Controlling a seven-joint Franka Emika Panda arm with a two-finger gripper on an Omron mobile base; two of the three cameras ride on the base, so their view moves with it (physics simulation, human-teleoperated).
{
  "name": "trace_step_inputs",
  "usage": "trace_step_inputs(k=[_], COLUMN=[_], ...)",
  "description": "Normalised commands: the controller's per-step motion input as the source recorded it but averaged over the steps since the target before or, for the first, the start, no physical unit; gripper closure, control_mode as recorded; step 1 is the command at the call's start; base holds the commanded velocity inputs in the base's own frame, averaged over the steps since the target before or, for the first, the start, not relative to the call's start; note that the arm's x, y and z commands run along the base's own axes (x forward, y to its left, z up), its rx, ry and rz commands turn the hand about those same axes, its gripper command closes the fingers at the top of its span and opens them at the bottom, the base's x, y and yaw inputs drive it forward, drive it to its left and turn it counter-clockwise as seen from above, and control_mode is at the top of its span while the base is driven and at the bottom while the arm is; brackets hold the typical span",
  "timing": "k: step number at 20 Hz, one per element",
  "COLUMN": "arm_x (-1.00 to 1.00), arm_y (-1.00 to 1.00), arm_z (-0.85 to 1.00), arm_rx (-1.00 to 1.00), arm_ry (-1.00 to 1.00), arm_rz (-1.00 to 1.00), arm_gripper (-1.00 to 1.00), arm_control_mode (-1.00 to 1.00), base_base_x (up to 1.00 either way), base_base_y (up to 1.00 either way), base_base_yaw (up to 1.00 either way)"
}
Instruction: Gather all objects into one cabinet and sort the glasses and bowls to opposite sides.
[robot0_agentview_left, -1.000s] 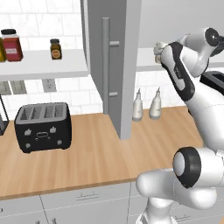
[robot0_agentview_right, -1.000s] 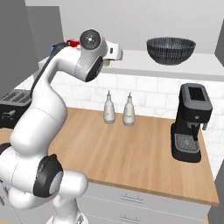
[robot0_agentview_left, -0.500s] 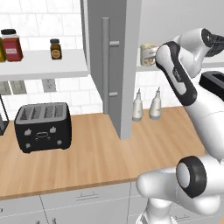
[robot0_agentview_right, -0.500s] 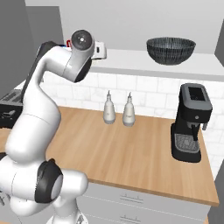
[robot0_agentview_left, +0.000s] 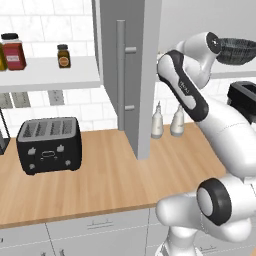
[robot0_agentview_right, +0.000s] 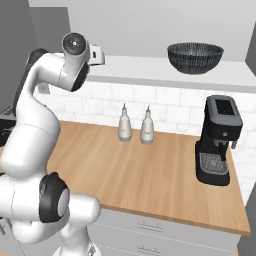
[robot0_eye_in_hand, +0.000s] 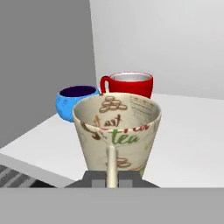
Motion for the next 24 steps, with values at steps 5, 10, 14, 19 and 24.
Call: trace_step_inputs(k=[5,10,14,19,24], arm_x=[0.45,0.30,0.19,0.05,0.05], arm_y=[0.36,0.25,0.15,0.05,0.07], arm_z=[0.00,0.00,0.00,-0.07,-0.14], arm_rx=[0.00,0.00,0.00,0.00,0.00], arm_ry=[0.00,0.00,0.00,0.00,0.00], arm_rz=[0.00,0.00,0.00,0.00,0.00], arm_gripper=[1.00,1.00,1.00,1.00,1.00], arm_control_mode=[-1.00,-1.00,-1.00,-1.00,-1.00], base_base_x=[0.00,0.00,0.00,0.00,0.00], base_base_y=[0.00,0.00,0.00,0.00,0.00], base_base_yaw=[0.00,0.00,0.00,0.00,0.00])
